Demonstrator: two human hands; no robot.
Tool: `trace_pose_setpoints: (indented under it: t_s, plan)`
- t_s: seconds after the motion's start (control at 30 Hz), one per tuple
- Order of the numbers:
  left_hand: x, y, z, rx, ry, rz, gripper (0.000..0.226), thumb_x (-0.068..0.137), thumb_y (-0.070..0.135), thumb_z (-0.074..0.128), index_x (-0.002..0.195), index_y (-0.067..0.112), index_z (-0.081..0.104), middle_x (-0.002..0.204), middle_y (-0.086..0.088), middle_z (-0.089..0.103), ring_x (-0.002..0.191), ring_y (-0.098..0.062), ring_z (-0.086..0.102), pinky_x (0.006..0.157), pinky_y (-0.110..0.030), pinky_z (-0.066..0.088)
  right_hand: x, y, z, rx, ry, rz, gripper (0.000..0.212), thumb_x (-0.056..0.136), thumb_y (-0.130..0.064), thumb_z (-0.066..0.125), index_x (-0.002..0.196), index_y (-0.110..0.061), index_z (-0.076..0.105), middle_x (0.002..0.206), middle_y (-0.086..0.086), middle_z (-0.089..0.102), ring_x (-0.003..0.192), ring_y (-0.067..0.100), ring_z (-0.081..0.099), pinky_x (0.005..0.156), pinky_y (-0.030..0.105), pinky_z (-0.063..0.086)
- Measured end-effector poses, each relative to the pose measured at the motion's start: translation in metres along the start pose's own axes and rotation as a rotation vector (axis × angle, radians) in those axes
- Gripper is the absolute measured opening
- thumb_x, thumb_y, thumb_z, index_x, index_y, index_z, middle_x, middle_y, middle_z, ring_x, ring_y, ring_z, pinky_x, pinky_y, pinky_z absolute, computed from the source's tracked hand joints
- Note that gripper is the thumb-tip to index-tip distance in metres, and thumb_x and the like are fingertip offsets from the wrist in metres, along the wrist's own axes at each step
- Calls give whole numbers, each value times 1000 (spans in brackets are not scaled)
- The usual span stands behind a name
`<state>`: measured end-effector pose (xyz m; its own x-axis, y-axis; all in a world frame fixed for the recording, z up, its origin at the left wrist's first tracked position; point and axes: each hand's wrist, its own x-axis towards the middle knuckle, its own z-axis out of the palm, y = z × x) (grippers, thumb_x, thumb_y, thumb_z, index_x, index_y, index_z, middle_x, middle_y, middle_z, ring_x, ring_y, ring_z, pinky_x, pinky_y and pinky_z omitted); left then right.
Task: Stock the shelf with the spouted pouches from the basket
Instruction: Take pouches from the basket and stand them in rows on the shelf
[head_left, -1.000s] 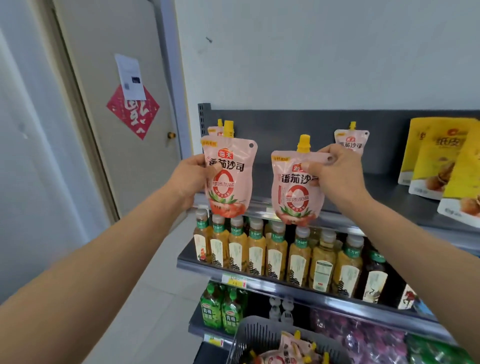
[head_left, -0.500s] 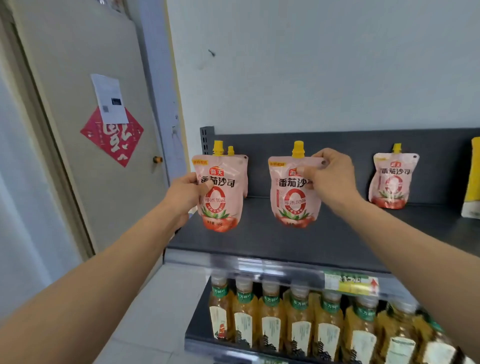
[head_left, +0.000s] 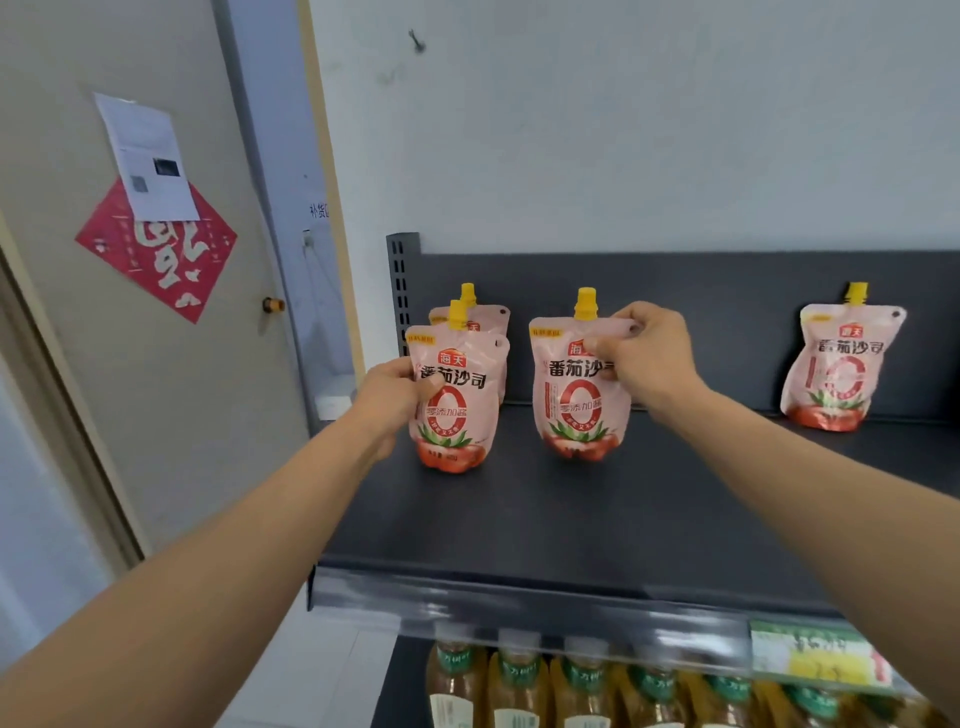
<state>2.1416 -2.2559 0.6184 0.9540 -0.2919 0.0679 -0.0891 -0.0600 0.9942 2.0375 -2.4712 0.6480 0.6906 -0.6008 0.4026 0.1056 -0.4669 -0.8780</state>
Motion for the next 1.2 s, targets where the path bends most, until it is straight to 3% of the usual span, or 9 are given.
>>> trace_pose_setpoints:
  t_s: [0.2,0.3,0.4,0.57,0.67,0.83,0.93,1.03,1.2]
  plan:
    - [16,-11,-4,-37,-13,-57,26,89,5,55,114,7,61,116,-12,67,101,-26,63,84,-37,51,19,14,16,43,-57,57,19,80,-6,69,77,-19,55,86,5,67,74,18,69,58,33,59]
    - [17,-12,-8,-5,-45,-64,28,87,2,57,114,8,62,116,-10,67,104,-26,63,88,-38,51,24,21,19,97,-43,92,23,81,-6,68,95,-17,53,98,5,63,78,19,67,60,33,58]
    - [12,-14,-12,52,-103,-89,36,82,-3,62,115,10,60,118,-9,66,110,-27,61,98,-45,48,21,30,20,138,-56,131,40,80,-8,68,110,-18,44,104,2,59,77,14,65,51,24,53]
    - [5,-19,-11,170,-102,-83,45,79,-10,62,119,10,57,121,-8,63,114,-27,57,101,-47,46,7,52,22,114,-257,282,45,74,-10,75,111,-13,50,104,-1,64,83,15,64,60,26,52]
    - [5,-19,-9,190,-77,-69,42,79,-10,62,117,8,58,121,-9,64,114,-28,58,100,-48,47,7,59,24,59,-312,279,34,73,-12,76,101,-18,58,97,-3,66,75,8,62,58,24,51]
    - [10,-21,-6,182,-47,-64,41,81,-7,62,119,9,58,121,-9,64,114,-28,58,97,-46,49,19,62,32,17,-261,222,27,75,-12,75,86,-26,54,104,0,68,85,16,63,71,32,53]
    - [15,-23,-5,188,-44,-59,43,82,-7,61,121,9,57,122,-8,63,115,-27,58,98,-48,48,29,67,40,11,-222,229,38,74,-14,75,104,-17,52,113,3,66,96,20,63,70,32,52]
    - [21,-26,-6,192,-39,-48,43,82,-6,61,122,10,56,122,-8,63,115,-27,58,98,-48,48,40,71,48,12,-207,235,45,74,-14,76,111,-14,50,114,4,65,90,17,60,61,25,49]
    - [32,-30,-6,179,-46,-36,43,82,-5,61,123,8,56,121,-8,64,115,-26,58,97,-47,49,54,78,59,-45,-179,225,48,76,-14,74,117,-12,49,118,6,63,99,21,62,73,32,51]
